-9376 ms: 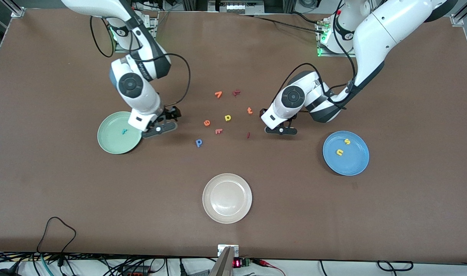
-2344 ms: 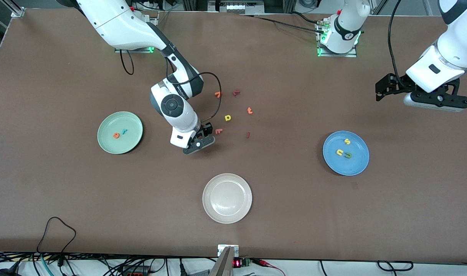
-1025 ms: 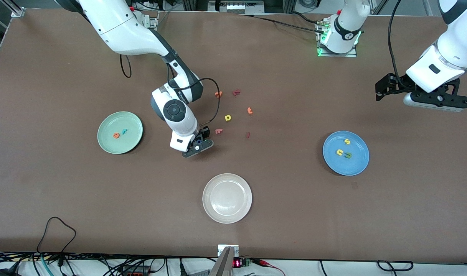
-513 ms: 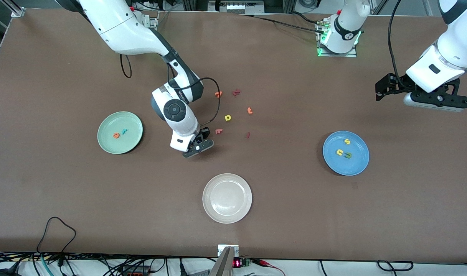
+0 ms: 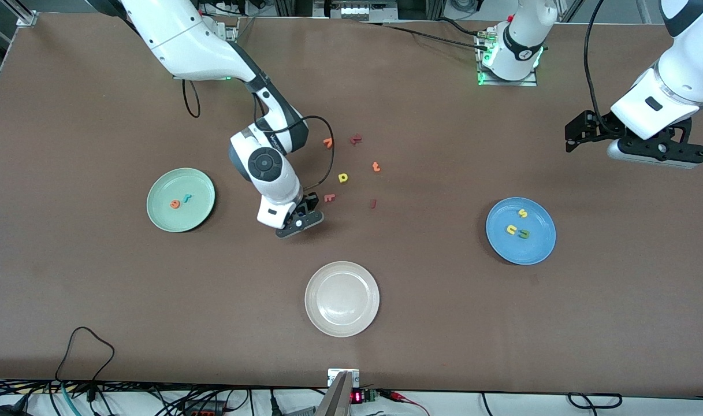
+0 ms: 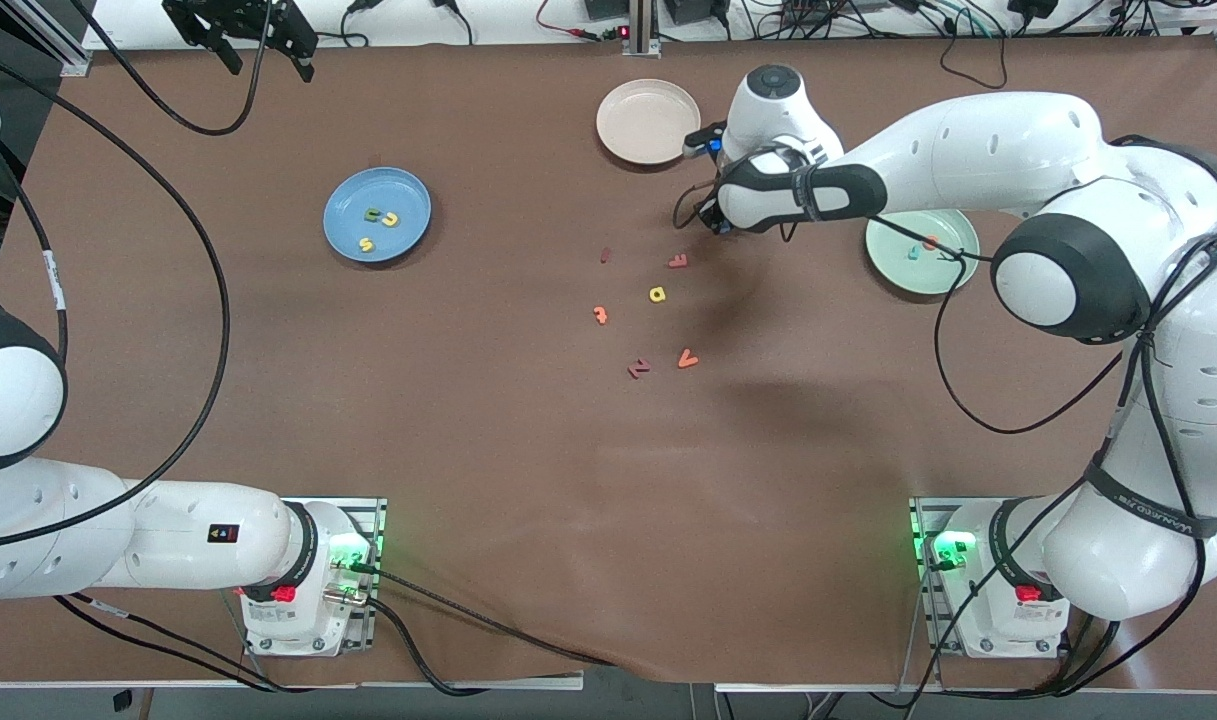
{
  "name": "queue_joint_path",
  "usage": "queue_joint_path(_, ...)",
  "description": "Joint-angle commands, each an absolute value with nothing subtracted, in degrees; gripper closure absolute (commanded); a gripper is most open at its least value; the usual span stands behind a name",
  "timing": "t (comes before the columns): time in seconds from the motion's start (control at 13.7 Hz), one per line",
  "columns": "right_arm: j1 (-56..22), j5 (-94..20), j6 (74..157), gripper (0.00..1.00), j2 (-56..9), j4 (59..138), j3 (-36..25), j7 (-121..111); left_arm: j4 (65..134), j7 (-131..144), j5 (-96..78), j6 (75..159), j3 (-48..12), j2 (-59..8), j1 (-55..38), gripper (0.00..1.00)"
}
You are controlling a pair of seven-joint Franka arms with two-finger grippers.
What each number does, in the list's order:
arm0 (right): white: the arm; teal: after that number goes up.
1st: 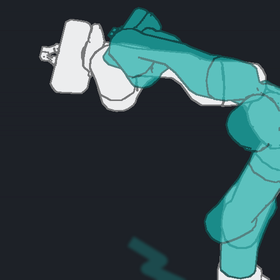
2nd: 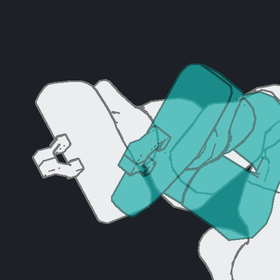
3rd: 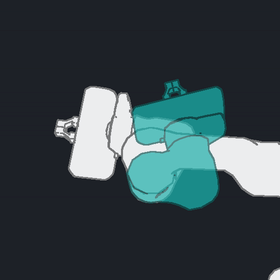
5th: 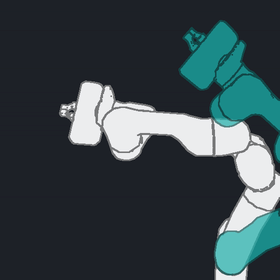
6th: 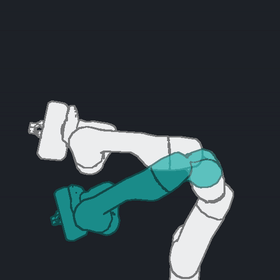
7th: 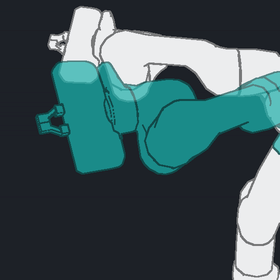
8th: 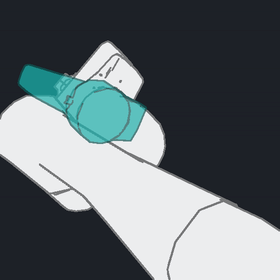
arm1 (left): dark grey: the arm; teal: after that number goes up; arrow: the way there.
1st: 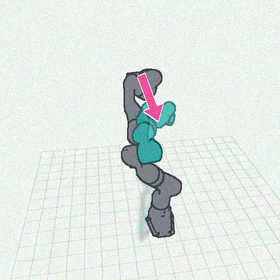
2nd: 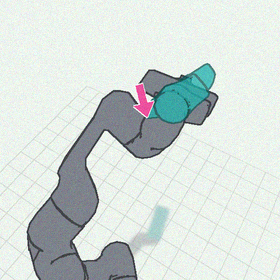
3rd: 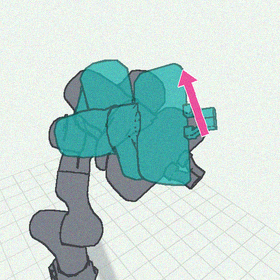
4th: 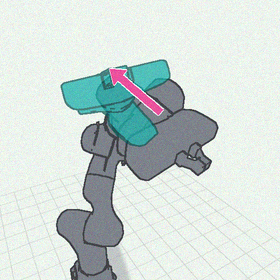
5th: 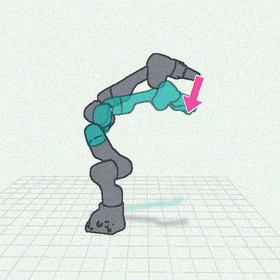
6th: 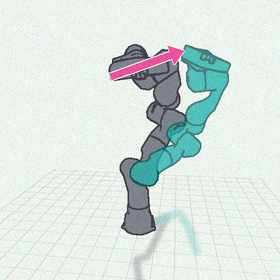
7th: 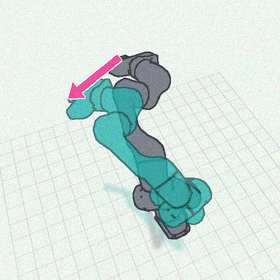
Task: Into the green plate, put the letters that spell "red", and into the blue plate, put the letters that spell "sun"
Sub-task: 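Carry the blue d over the green plate with the right gripper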
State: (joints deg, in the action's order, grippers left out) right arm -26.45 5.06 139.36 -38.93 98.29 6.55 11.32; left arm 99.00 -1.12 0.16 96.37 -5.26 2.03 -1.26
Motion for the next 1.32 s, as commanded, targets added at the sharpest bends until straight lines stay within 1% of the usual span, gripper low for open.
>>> queue_joint_path(0.0,-22.7,5.4,131.1,0.77,-33.1,98.6,3.1,11.9,97.6,-1.7,1.1,95.1,-5.4,1.6,-1.4,0.00)
queue_joint_path(0.22,-16.0,5.7,125.9,0.77,-29.5,101.8,2.5,11.6,97.6,-1.7,1.1,95.1,-5.4,1.6,-1.4,0.00)
queue_joint_path(0.37,-12.5,6.1,125.8,0.77,-26.4,108.2,2.5,11.4,97.6,-1.7,1.1,95.1,-5.4,1.6,-1.4,0.00)
queue_joint_path(0.59,-9.5,6.3,131.9,0.77,-20.8,119.1,2.5,11.1,97.6,-1.7,1.1,95.1,-5.4,1.6,-1.4,0.00)
queue_joint_path(0.66,-9.2,6.3,133.5,0.77,-19.7,121.4,2.5,10.4,97.6,-1.7,1.1,95.1,-5.4,1.6,-1.4,0.00)
queue_joint_path(0.88,-7.7,6.4,135.2,0.77,-17.3,126.0,2.5,10.0,97.6,-1.7,1.1,95.1,-5.4,1.6,-1.4,0.00)
queue_joint_path(1.03,-7.3,6.4,139.5,0.76,-16.4,130.0,2.5,10.0,97.6,-1.7,1.1,95.1,-5.4,1.6,-1.4,0.00)
queue_joint_path(1.1,-6.7,6.4,141.6,0.76,-16.6,131.1,2.5,10.0,97.6,-1.7,1.1,95.1,-5.4,1.6,-1.4,0.00)
queue_joint_path(1.25,-6.7,6.4,142.7,0.76,-17.4,131.3,2.5,10.1,97.6,-1.7,1.1,95.1,-5.4,1.6,-1.4,0.00)
